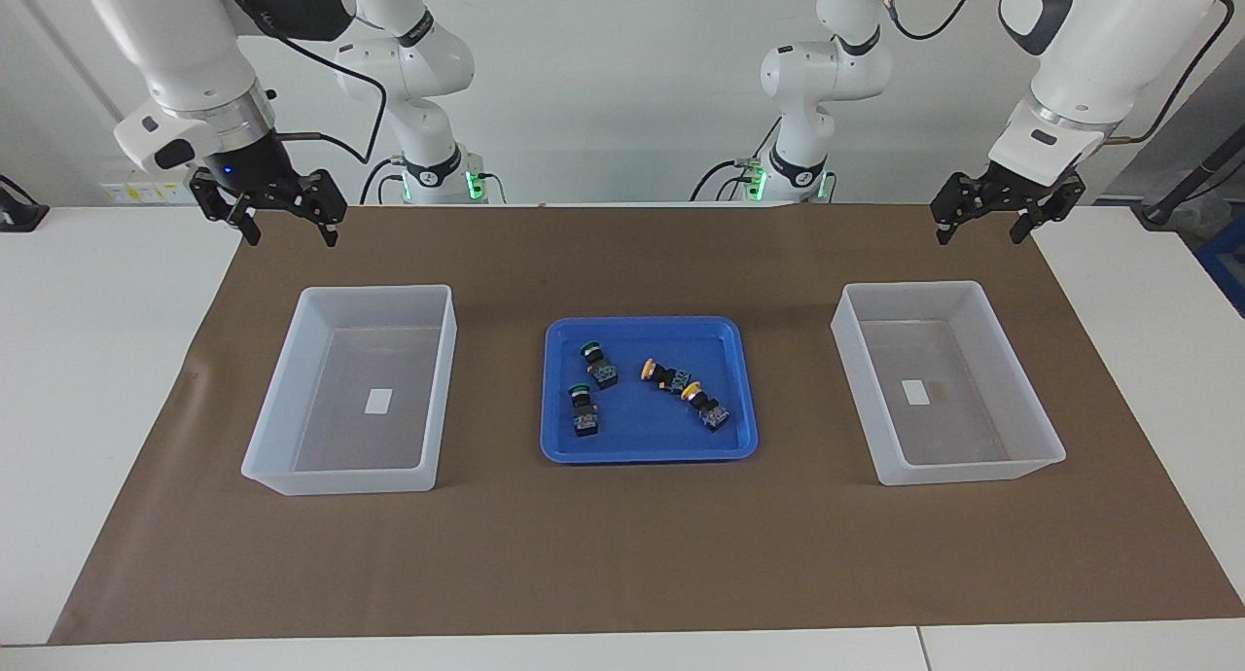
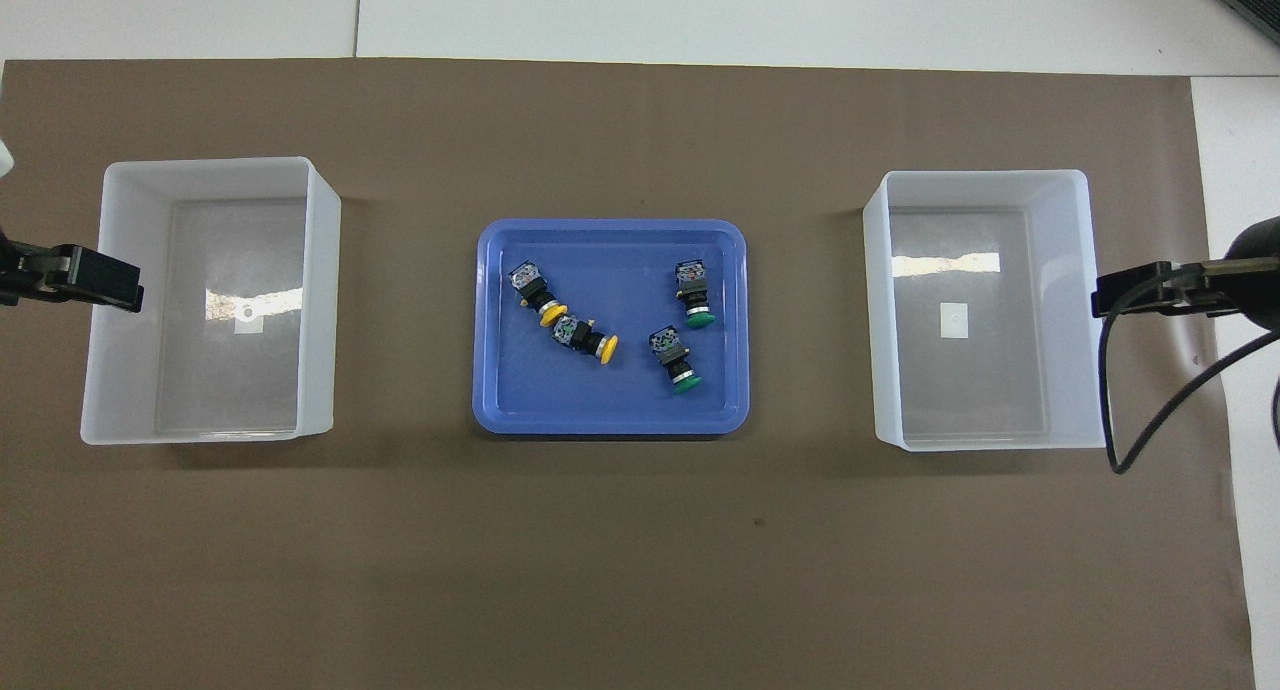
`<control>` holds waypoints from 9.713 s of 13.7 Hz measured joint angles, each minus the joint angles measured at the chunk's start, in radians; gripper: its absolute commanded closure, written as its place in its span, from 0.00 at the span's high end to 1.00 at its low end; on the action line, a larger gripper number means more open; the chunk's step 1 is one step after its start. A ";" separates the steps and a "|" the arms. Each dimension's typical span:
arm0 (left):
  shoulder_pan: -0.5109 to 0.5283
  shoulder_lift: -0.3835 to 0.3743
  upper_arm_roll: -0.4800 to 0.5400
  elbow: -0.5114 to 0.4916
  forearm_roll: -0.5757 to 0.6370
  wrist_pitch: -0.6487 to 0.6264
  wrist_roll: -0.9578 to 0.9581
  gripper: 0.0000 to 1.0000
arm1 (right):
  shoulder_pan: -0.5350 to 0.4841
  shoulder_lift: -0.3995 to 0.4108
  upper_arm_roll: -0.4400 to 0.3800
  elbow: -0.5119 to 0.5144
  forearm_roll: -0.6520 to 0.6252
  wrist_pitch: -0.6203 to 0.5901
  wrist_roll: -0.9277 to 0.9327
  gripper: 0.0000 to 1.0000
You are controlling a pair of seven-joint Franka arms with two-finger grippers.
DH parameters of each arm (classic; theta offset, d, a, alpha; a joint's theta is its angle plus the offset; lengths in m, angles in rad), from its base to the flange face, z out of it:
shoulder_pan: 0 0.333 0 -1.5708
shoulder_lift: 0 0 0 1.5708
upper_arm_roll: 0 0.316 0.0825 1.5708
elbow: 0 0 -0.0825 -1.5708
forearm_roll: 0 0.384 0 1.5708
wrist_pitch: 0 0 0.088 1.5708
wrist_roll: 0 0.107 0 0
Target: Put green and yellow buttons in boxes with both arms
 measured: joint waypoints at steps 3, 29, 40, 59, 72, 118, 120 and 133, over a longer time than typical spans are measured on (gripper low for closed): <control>-0.001 0.000 -0.003 -0.005 0.000 0.004 -0.002 1.00 | 0.072 -0.001 0.004 -0.040 0.002 0.069 0.008 1.00; -0.405 0.393 -0.021 -0.319 -0.153 1.009 -0.918 1.00 | 0.416 0.522 0.057 -0.137 0.074 0.878 0.407 1.00; -0.432 0.419 -0.018 -0.370 -0.153 1.064 -0.920 0.32 | 0.422 0.534 0.060 -0.128 0.075 0.859 0.331 0.00; -0.190 0.434 0.011 0.082 -0.076 0.466 -0.583 0.00 | -0.093 0.321 0.047 -0.216 0.096 0.632 -0.468 0.00; 0.075 0.321 0.001 -0.211 -0.076 0.566 -0.035 0.40 | -0.086 0.303 0.074 -0.240 0.122 0.667 -0.509 1.00; -0.571 0.371 0.006 -0.414 -0.120 1.042 -1.663 0.00 | -0.068 0.273 0.089 -0.174 0.156 0.472 -0.399 0.00; -0.547 0.377 0.008 -0.376 -0.105 1.010 -1.646 0.00 | -0.074 0.271 0.089 -0.230 0.156 0.496 -0.405 0.00; -0.074 0.321 0.007 -0.006 -0.123 0.400 -0.720 0.00 | -0.075 0.249 0.090 -0.357 0.156 0.644 -0.401 1.00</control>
